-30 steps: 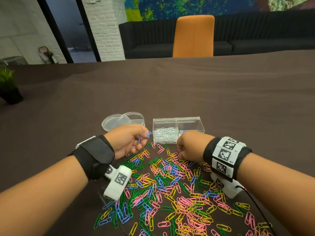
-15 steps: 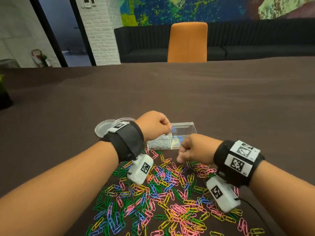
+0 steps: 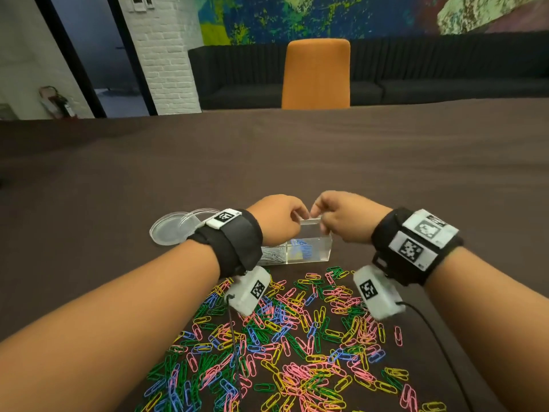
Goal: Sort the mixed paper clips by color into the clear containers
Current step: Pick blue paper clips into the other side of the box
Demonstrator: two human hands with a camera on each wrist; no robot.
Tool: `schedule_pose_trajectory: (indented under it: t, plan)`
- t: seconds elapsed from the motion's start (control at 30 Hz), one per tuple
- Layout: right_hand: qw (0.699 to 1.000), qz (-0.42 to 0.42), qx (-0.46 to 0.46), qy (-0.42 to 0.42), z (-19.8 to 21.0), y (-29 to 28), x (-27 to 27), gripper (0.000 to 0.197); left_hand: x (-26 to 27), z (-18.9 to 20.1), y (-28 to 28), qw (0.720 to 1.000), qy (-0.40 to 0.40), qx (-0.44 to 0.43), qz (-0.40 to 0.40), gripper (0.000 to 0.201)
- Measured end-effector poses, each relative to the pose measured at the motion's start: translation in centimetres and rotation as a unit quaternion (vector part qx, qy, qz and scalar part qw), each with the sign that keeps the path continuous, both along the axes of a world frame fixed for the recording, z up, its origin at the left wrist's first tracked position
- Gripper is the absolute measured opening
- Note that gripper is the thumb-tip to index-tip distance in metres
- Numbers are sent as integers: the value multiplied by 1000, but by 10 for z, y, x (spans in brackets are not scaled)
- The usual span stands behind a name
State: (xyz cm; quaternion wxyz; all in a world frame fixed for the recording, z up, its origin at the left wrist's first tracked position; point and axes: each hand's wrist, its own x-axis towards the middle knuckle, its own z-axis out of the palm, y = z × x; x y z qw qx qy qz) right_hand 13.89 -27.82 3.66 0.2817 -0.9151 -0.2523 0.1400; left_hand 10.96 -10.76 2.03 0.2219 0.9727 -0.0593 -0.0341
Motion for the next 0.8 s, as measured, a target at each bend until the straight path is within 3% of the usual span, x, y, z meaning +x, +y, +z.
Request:
schedule_pose_trajectory:
  t: [0.1,0.27,0.37,0.43,0.6,0.8]
  plan:
    - [995,8,-58,-81,-1,19,11,22,1,1,7,999,8,-48,12,35]
    - [990,45,-98,-90,-10,29,12,28,-12,0,31,982,-27,-170,81,28]
    - [975,67,-118,-178,-15,19,2,35,-37,3,57,988,-90,-91,88,17]
    - [963,106,-116,-219,-22,10,-15,31,-59,4,73,994,-76,-11,75,11]
    - [941,226,-235,-93,-43,1,-57,9,-104,-15,104,988,85,113,67,5]
    - [928,223,-278,-112,-51,6,-62,4,-124,-29,114,980,84,147,100,8]
